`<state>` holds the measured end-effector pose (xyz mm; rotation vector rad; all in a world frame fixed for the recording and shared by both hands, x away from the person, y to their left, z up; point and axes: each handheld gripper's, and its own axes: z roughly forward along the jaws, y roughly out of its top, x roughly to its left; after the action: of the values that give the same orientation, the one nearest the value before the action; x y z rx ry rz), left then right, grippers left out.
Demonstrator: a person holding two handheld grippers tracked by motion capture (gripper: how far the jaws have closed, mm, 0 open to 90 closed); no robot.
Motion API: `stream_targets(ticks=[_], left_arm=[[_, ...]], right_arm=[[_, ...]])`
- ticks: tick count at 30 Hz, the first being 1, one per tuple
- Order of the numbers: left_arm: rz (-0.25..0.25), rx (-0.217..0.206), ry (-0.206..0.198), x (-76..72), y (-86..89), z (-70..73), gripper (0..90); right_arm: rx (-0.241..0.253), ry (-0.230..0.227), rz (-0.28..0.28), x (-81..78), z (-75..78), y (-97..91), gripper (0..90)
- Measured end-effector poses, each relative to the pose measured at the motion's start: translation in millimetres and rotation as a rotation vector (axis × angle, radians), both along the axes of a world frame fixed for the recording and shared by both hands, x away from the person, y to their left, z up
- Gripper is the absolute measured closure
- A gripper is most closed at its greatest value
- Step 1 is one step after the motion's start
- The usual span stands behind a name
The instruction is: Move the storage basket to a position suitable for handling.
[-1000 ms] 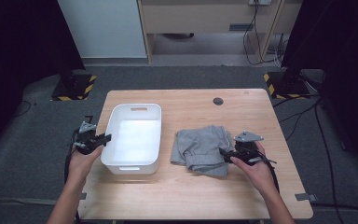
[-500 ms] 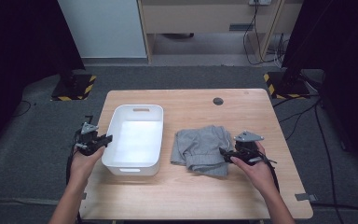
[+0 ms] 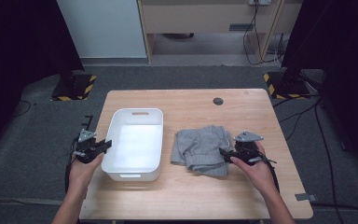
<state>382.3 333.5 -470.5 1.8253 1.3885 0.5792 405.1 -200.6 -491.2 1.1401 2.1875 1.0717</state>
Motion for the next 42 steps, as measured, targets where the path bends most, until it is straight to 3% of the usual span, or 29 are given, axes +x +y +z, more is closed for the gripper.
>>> stream_targets(ticks=[19, 42], left_arm=[[-0.011, 0.015, -0.008, -13.3, -2.6, 0.0, 75.4], [-0.013, -0.009, -0.006, -25.6, -2.0, -1.1, 75.1]], right_arm=[[0.005, 0.003, -0.003, 0.6, -0.8, -0.7, 17.2], [0.006, 0.000, 0.000, -0.2, 0.5, -0.5, 17.1]])
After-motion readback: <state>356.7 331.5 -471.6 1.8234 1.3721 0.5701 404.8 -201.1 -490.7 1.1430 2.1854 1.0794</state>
